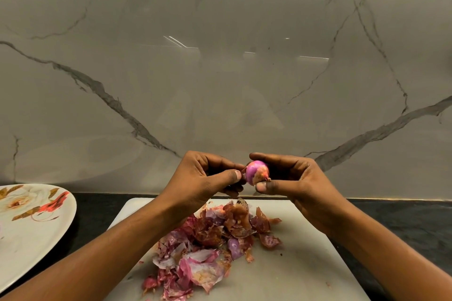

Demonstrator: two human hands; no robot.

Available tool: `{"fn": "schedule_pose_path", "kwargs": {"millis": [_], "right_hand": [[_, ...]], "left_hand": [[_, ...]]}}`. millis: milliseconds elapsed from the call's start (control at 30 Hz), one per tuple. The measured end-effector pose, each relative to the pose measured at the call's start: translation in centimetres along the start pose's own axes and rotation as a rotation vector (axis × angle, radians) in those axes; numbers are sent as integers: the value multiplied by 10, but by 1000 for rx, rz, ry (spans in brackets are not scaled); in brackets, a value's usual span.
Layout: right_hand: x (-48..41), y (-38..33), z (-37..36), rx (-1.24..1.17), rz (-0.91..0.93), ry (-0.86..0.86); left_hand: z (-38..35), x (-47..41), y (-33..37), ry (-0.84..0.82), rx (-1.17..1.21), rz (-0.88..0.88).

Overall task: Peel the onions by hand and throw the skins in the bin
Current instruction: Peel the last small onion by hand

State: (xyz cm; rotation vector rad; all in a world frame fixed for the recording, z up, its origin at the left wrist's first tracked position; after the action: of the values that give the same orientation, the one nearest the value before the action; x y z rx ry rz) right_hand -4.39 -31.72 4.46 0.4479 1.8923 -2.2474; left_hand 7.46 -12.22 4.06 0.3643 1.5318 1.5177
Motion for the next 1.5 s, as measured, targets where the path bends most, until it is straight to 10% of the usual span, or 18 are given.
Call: {"fn": "schedule_pose_path", "kwargs": {"millis": [1067,1500], "right_hand": [[-1,-6,-5,-239,-104,-55],[0,-5,-6,-118,-82,-26]], "left_hand": [[7,-4,-5,170,-23,-51],[-4,1,-2,-18,-7,-11]]}}
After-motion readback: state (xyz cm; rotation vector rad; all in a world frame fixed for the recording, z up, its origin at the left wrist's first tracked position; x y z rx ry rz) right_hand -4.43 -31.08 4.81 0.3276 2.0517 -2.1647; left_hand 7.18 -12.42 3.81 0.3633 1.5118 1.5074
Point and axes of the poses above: each hand's wrist, its own x-axis away from the middle knuckle, its own z-axis out of the back of the hand, y = z × x, the point moved 1 cm from there along -x, towards the middle knuckle, and after that the axes turned 7 degrees about -y, right-handed, at the moved point
